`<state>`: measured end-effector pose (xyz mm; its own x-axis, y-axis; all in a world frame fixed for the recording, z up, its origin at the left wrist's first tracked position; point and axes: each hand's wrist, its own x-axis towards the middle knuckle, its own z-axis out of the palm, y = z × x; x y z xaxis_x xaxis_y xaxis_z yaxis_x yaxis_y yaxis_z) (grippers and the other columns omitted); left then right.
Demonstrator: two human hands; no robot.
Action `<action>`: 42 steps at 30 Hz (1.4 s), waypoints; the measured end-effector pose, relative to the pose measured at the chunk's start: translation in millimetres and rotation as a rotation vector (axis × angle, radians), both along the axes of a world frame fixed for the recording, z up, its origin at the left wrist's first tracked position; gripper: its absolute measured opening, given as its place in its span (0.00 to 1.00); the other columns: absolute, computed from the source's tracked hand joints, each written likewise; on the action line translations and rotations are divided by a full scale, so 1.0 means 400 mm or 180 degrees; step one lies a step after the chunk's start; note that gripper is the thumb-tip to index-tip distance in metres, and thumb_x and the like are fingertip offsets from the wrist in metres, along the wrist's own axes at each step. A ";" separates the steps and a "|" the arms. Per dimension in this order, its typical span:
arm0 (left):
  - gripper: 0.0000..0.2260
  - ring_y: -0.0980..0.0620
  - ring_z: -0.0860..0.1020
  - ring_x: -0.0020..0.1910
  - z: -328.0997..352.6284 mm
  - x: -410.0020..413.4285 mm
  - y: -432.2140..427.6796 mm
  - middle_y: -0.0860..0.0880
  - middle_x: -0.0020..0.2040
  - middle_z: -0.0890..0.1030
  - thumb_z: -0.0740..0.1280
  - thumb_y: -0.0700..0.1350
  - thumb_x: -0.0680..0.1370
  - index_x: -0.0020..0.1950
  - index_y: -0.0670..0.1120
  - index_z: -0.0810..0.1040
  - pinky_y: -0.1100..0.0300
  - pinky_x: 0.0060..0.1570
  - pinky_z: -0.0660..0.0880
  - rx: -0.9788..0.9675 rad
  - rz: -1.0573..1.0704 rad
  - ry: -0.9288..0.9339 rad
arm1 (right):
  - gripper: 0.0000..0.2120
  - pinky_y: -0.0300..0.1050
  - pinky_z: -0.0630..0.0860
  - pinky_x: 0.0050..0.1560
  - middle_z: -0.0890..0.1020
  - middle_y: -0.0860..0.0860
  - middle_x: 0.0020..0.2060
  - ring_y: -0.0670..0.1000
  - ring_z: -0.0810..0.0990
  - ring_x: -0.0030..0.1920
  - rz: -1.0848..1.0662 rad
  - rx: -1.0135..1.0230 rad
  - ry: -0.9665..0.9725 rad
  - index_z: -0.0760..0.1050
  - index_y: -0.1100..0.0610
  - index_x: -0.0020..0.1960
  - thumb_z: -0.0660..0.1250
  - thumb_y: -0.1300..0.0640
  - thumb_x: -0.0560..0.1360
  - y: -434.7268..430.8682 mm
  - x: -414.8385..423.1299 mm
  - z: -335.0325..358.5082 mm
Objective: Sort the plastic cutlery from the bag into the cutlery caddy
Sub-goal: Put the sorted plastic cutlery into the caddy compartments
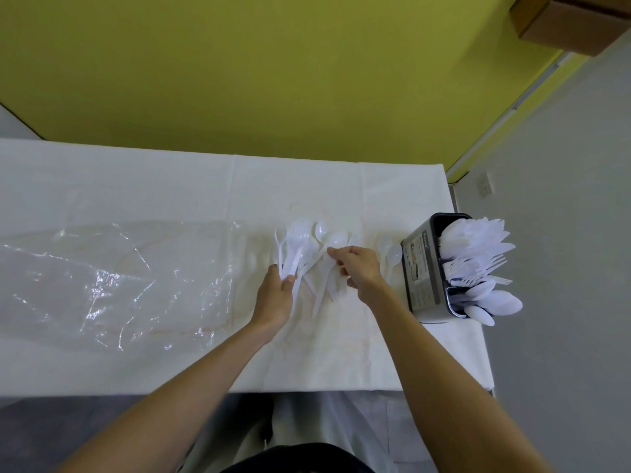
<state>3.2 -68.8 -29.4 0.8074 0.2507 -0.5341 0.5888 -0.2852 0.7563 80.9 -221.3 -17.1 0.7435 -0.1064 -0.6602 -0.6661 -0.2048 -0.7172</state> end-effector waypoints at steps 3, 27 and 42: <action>0.10 0.44 0.77 0.51 0.006 0.000 -0.024 0.45 0.55 0.78 0.53 0.47 0.83 0.58 0.42 0.64 0.54 0.42 0.71 -0.0105 -0.0305 0.0029 | 0.10 0.39 0.67 0.30 0.77 0.48 0.34 0.47 0.74 0.33 0.0243 0.0174 -0.0084 0.79 0.58 0.42 0.74 0.51 0.72 0.002 0.012 0.031; 0.07 0.54 0.70 0.38 -0.026 -0.002 0.000 0.49 0.43 0.72 0.55 0.42 0.82 0.57 0.44 0.69 0.60 0.43 0.70 -0.0818 0.0315 0.0180 | 0.16 0.45 0.69 0.39 0.73 0.49 0.37 0.52 0.73 0.40 0.0169 -0.1668 -0.0123 0.70 0.58 0.51 0.69 0.46 0.76 -0.015 0.006 -0.040; 0.10 0.50 0.80 0.47 -0.005 0.018 -0.019 0.47 0.52 0.81 0.56 0.46 0.82 0.61 0.44 0.67 0.55 0.49 0.77 -0.0842 0.0305 0.0085 | 0.09 0.40 0.78 0.39 0.82 0.53 0.33 0.51 0.81 0.35 0.0576 0.0564 -0.0410 0.80 0.60 0.37 0.75 0.56 0.72 0.046 0.008 -0.010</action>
<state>10.5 -76.4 -31.3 0.7716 0.1741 -0.6118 0.6242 -0.0220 0.7810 84.2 -202.8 -21.2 0.8189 0.1444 -0.5555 -0.5312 -0.1760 -0.8288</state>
